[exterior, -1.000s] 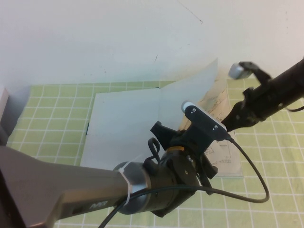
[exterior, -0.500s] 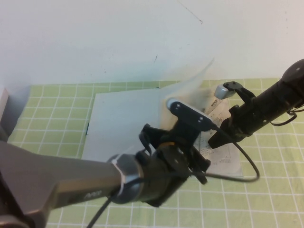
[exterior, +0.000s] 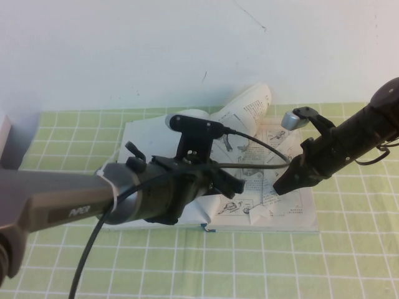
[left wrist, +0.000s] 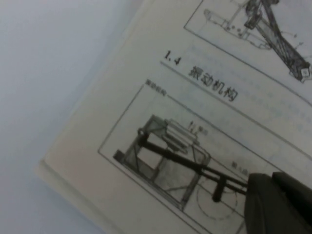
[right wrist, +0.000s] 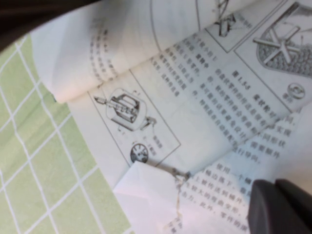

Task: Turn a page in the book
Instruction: Open the closed book

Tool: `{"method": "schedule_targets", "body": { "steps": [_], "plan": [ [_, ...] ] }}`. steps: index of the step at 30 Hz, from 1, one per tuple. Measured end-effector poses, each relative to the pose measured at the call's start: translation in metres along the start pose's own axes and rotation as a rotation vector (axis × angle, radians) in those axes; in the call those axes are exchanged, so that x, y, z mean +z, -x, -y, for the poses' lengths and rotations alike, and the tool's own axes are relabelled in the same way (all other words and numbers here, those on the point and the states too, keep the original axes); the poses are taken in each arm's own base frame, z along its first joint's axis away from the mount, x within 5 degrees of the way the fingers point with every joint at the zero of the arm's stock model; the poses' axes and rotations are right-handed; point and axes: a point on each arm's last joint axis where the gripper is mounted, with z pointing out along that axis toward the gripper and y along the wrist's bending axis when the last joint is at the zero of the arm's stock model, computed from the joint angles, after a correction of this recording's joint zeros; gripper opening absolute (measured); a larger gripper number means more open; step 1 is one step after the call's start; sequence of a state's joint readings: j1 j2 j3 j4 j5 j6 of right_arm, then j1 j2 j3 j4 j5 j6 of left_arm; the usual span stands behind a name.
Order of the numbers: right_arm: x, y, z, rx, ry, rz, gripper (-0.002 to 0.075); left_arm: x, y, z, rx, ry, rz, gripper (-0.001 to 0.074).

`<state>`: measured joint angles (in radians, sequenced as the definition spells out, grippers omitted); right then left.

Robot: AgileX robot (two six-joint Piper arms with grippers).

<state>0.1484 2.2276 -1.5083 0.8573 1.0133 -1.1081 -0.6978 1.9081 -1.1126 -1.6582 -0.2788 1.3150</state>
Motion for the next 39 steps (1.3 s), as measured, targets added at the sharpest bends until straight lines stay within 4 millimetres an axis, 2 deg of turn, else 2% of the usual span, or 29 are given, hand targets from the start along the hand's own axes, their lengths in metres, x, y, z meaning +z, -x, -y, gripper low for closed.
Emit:
{"method": "schedule_targets", "body": {
  "steps": [6, 14, 21, 29, 33, 39],
  "plan": [
    [0.000, 0.000, 0.000, -0.001, -0.001, -0.001, -0.0002, -0.013, 0.011, 0.001, -0.004, -0.012, 0.035, -0.0004],
    [0.000, 0.002, -0.001, -0.009, 0.018, 0.027, -0.0002, -0.015, 0.012, -0.003, 0.118, 0.032, 0.030, -0.0004],
    [0.003, 0.012, -0.007, -0.030, 0.040, 0.100, -0.0002, -0.015, 0.012, -0.008, 0.138, 0.072, 0.030, -0.0004],
    [0.023, 0.038, -0.033, -0.146, 0.015, 0.115, -0.0002, -0.017, 0.015, -0.008, 0.132, 0.070, 0.037, -0.0004],
    [0.028, 0.046, -0.041, -0.151, 0.001, 0.135, -0.0002, -0.027, 0.023, -0.010, 0.122, 0.087, 0.068, -0.0004],
    [0.028, 0.051, -0.038, -0.127, -0.042, 0.180, -0.0002, -0.057, 0.045, -0.015, 0.108, 0.119, 0.155, -0.0004]
  ]
}}
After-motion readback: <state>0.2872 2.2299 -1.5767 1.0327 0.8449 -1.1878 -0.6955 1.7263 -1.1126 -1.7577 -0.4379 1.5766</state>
